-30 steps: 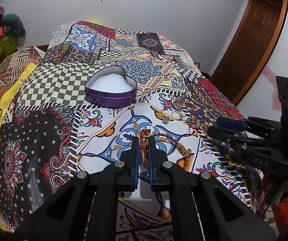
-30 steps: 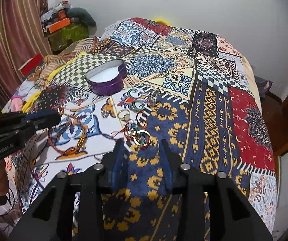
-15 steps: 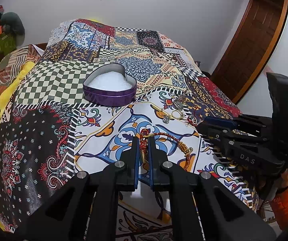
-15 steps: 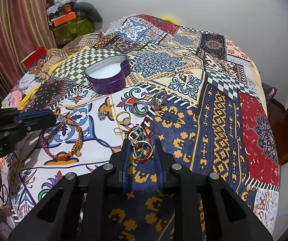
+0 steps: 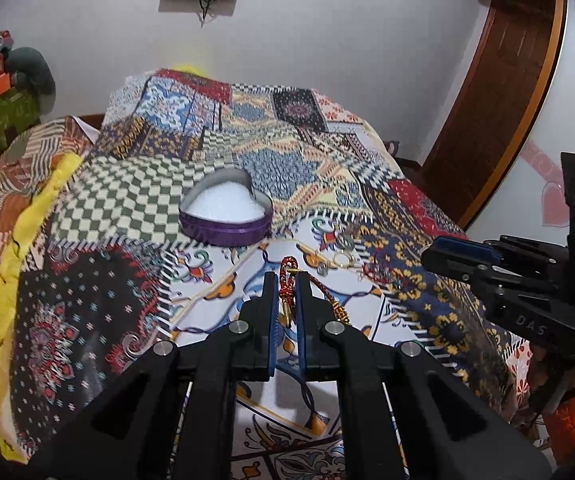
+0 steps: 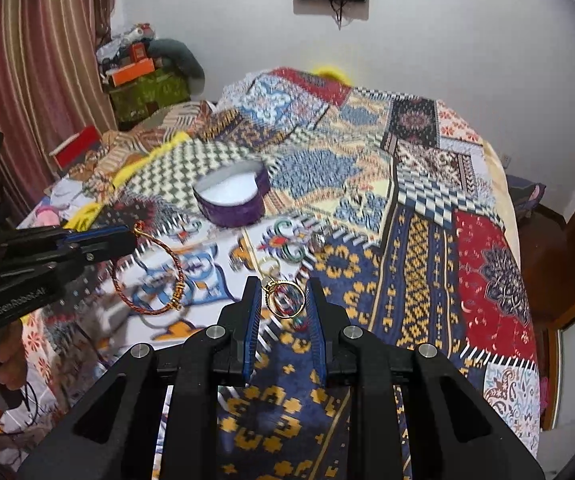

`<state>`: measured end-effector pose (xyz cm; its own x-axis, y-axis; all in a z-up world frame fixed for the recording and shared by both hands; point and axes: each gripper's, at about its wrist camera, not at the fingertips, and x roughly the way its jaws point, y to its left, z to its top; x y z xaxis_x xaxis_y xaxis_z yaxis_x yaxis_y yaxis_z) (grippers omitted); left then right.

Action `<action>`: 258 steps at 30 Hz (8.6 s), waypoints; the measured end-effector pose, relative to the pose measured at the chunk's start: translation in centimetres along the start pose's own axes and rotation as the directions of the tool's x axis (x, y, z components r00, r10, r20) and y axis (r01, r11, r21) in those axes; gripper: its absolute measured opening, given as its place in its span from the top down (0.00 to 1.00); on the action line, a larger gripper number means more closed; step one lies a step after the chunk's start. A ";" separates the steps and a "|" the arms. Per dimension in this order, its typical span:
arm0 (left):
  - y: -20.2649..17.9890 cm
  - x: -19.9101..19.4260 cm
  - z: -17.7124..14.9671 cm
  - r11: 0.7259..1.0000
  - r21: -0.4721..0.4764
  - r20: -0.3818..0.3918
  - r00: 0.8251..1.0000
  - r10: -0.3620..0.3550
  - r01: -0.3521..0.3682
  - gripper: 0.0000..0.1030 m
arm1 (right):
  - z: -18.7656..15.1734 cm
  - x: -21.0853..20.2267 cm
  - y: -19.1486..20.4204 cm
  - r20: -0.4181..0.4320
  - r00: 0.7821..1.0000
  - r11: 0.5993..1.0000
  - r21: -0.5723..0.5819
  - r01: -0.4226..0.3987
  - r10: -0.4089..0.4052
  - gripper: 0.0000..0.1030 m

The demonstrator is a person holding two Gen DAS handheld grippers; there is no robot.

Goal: Organize jewelry
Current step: 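Carry the bracelet and ring into the purple heart tin and open both tools, then move both tools back over the remaining jewelry on the quilt, then grasp a silver ring with the right tool, then carry the silver ring into the heart tin and open the right tool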

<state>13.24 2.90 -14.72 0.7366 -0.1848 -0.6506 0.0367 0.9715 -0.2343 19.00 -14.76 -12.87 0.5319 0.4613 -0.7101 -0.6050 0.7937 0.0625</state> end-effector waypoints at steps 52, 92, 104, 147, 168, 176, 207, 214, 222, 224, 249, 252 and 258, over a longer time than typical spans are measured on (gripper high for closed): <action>8.7 13.9 8.8 0.992 0.083 -0.139 0.985 0.106 -0.095 0.94 | 8.1 15.6 2.8 -0.235 0.962 0.975 -0.132 -0.176 0.142 0.80; 8.3 5.1 7.5 0.985 0.090 -0.059 0.986 0.154 -0.149 0.65 | 8.3 9.9 3.1 -0.159 0.987 0.981 -0.183 -0.067 0.038 0.73; 2.6 2.6 6.2 0.985 0.142 -0.037 0.994 0.105 -0.099 0.54 | 5.8 3.8 0.2 -0.066 0.998 0.989 -0.146 -0.007 -0.002 0.53; -3.0 9.8 1.7 0.973 0.213 -0.191 0.981 -0.044 0.085 0.90 | 1.7 7.9 -6.5 -0.175 0.981 0.996 -0.023 -0.090 0.085 0.57; -1.4 8.0 3.8 0.984 0.174 -0.095 0.995 -0.031 0.047 0.90 | 3.2 7.8 -6.4 -0.147 0.984 0.994 -0.021 -0.110 0.105 0.82; -0.9 5.6 5.3 0.985 0.171 -0.029 0.999 -0.015 0.020 0.90 | 5.0 5.2 -5.2 -0.070 0.992 0.994 -0.023 -0.109 0.107 0.82; 6.5 6.8 9.5 0.995 0.073 0.035 0.998 0.060 -0.063 0.90 | 9.5 10.7 0.5 -0.096 0.974 0.975 -0.059 -0.213 0.207 0.82; 8.0 10.0 8.9 0.999 0.033 -0.049 0.999 0.006 -0.004 0.90 | 9.6 13.7 1.0 -0.168 0.967 0.973 -0.100 -0.208 0.189 0.82; 8.7 12.3 8.4 0.999 0.017 -0.103 0.994 -0.026 0.027 0.90 | 9.9 15.7 1.5 -0.214 0.967 0.970 -0.165 -0.177 0.140 0.82; 8.8 12.5 8.4 0.999 0.018 -0.107 0.994 -0.028 0.030 0.90 | 10.0 16.2 1.5 -0.221 0.966 0.970 -0.168 -0.174 0.134 0.82; 8.1 9.1 9.0 0.998 0.052 -0.057 0.998 0.025 -0.022 0.89 | 10.4 13.9 2.5 -0.196 0.978 0.972 -0.211 -0.108 0.066 0.79; 7.7 8.2 9.0 0.998 0.057 -0.051 0.998 0.031 -0.028 0.89 | 10.4 12.2 2.6 -0.170 0.984 0.972 -0.213 -0.097 0.061 0.79; 6.6 5.8 8.8 0.997 0.067 -0.034 0.999 0.042 -0.040 0.89 | 9.9 9.1 2.5 -0.124 0.991 0.976 -0.208 -0.071 0.046 0.79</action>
<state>23.64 9.53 -13.68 0.7141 -0.1483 -0.6842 0.0526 0.9859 -0.1588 28.20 -4.67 -12.19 0.4261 0.4448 -0.7878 -0.7513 0.6591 -0.0343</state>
